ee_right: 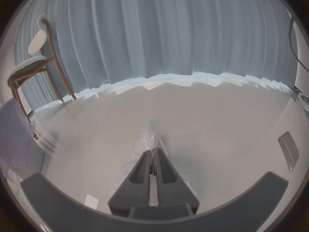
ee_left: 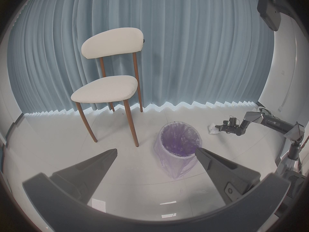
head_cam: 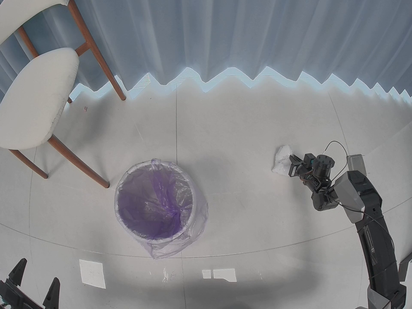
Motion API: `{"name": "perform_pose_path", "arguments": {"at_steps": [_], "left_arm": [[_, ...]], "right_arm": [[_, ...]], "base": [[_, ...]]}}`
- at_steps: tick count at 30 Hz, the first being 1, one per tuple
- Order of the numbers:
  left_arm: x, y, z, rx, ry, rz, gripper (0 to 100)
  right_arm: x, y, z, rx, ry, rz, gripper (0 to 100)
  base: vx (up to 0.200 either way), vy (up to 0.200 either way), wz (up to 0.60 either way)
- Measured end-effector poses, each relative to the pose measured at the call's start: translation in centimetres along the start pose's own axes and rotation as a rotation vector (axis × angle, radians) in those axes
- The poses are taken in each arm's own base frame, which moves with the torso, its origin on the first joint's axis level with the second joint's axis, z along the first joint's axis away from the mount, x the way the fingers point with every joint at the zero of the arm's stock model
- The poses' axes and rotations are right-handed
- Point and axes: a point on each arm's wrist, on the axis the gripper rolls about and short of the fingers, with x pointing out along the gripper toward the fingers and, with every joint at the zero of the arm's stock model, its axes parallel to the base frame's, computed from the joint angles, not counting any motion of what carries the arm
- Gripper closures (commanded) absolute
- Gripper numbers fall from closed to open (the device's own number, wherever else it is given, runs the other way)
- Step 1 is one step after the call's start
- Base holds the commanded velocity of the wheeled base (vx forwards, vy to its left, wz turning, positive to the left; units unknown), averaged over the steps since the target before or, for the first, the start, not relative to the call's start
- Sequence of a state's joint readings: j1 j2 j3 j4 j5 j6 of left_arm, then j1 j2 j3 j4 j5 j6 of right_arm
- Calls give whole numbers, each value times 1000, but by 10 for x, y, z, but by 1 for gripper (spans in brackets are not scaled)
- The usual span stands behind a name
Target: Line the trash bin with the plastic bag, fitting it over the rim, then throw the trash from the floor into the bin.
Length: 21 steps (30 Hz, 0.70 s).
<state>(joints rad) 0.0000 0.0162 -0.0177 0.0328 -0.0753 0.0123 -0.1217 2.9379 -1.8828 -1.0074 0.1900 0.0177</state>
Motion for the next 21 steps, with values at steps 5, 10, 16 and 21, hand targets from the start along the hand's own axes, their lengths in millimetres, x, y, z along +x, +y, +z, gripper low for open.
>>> {"name": "perform_pose_path", "arguments": {"at_steps": [5,10,16,21], "left_arm": [[0,0,0,0,0,0,0],[0,0,0,0,0,0,0],[0,0,0,0,0,0,0],[0,0,0,-1,0,0,0]], "right_arm": [[-8,-2,16,25,3,-9,100],[-26,-3,26,40,5,-18,100],[-52,0,31,48,15,-22,100],[-82,6,34,50,18,-21,100]], "base": [[0,0,0],[0,0,0],[0,0,0],[0,0,0]]}}
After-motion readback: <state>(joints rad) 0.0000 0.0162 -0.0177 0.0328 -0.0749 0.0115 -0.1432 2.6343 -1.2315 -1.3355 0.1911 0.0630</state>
